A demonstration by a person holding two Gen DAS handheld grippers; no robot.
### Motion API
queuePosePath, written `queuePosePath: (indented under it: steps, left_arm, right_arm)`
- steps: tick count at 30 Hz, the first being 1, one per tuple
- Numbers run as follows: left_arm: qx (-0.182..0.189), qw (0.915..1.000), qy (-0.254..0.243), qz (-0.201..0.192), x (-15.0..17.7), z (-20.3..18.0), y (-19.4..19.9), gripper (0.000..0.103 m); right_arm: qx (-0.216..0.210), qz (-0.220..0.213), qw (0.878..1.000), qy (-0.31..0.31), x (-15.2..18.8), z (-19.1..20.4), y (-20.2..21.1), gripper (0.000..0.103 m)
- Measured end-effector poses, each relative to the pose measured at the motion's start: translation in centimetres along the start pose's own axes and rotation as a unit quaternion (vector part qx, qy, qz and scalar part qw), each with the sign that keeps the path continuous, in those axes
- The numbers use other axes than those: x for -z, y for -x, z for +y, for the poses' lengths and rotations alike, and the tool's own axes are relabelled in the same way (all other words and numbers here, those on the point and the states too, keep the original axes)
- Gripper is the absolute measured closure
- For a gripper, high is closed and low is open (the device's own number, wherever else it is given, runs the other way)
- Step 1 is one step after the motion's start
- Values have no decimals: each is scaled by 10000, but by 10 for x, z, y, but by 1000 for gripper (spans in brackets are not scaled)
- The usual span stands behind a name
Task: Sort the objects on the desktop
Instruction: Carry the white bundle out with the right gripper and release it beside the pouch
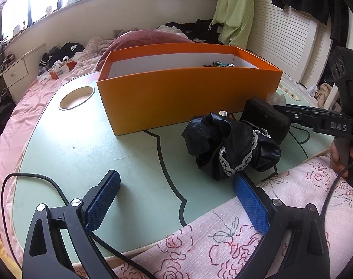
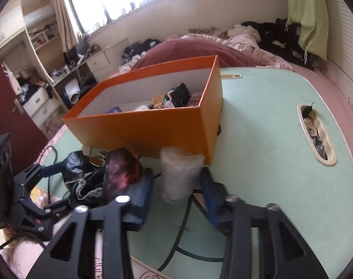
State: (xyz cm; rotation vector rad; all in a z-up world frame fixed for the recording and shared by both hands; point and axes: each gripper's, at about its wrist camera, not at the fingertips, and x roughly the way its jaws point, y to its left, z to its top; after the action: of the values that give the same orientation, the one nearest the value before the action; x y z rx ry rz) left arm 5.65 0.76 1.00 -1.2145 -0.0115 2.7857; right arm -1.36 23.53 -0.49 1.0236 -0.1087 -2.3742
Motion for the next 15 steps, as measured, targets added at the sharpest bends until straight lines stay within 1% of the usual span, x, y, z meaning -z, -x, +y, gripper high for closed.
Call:
queuePosePath:
  steps: [1,2,5,8,10,11,12,13,14,15]
  left_arm:
    - [0,10000,1,0,0,0,0,6]
    - [0,10000,0,-2,0,0,0,6]
    - [-1,10000,1,0,0,0,0,6]
    - [-4,10000,-5,-2,0,0,0,5]
    - [-46,10000,11,8,-1,1,0,1]
    - [-60,10000,24,9,-1,2,0,1]
    - [-57,10000,30,2,-1,2,0,1]
    - [-69,10000,19,-5,-1,2,1,1]
    - [-83,10000,12,-2,-2,1,1,1]
    - [-92,10000,5,2,-2,0,1,1]
  right_arm:
    - [32,-132,9999,-17,2,1,8,27]
    - [56,-268,9996,21,4,3,16,26]
    - [225,-473,9981,316,14,7,34,26]
    - [552,-501,9946,719,25,13,41,25]
    - [725,-411,9926,886,34,15,38,24]
    - [745,-343,9927,880,34,12,34,22]
    - [787,-240,9933,808,37,7,27,16]
    - [906,-376,9914,864,39,7,26,11]
    - [1106,-366,9888,929,41,8,22,2]
    - [1132,-417,9885,909,42,9,21,0]
